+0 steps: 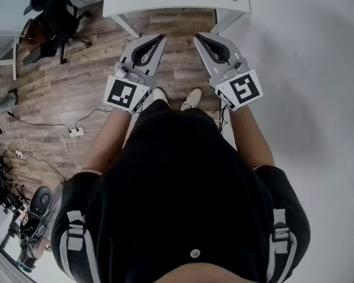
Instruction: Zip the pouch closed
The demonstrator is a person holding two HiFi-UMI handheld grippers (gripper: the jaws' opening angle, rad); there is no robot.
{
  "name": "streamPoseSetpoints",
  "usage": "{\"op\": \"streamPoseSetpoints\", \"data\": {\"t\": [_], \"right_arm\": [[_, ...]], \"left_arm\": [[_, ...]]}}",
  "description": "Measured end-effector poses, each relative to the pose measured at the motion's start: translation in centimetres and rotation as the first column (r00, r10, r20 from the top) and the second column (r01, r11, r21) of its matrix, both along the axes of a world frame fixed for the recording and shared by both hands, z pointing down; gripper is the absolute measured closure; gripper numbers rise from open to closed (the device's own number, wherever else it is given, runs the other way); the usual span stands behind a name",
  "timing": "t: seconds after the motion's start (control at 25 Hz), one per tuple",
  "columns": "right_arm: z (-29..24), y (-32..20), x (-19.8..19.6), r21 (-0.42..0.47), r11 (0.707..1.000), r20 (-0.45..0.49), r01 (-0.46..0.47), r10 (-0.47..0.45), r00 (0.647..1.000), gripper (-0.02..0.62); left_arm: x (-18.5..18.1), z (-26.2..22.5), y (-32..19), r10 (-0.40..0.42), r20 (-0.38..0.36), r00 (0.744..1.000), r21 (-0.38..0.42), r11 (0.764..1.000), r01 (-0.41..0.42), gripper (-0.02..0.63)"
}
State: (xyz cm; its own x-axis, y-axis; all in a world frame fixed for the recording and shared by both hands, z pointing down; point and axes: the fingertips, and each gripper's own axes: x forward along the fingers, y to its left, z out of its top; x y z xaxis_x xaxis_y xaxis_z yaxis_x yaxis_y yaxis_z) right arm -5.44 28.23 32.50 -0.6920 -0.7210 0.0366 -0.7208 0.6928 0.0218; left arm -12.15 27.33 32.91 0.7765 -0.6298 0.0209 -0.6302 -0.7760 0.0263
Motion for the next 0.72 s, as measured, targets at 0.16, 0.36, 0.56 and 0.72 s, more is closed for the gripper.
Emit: {"op": "streamPoseSetpoints", "data": {"t": [0.16, 0.36, 0.56, 0.72], "right_arm": [[0.3, 0.9, 0.8, -0.02, 1.0, 0.008, -0.003, 0.003, 1.0, 0.585], [0.6, 1.1, 1.2, -0.037, 0.999, 0.018, -0.015, 0.016, 1.0, 0.584], [0.7, 1.5, 1.5, -0.039, 0.999, 0.002, -0.013, 0.014, 1.0, 0.584], [0.7, 1.8, 1.7, -0.039, 0.999, -0.002, -0.009, 0.009, 1.0, 0.584]], "left_arm": [[0.3, 0.1, 0.6, -0.006, 0.007, 1.0, -0.01, 1.0, 0.006, 0.598], [0.0, 0.8, 0.7, -0.003, 0.033, 0.999, -0.005, 1.0, 0.003, 0.597], [0.6, 0.5, 1.2, -0.001, 0.015, 1.0, -0.018, 1.0, 0.001, 0.597], [0.6, 0.8, 1.5, 0.004, 0.031, 1.0, -0.006, 1.0, -0.003, 0.597]]}}
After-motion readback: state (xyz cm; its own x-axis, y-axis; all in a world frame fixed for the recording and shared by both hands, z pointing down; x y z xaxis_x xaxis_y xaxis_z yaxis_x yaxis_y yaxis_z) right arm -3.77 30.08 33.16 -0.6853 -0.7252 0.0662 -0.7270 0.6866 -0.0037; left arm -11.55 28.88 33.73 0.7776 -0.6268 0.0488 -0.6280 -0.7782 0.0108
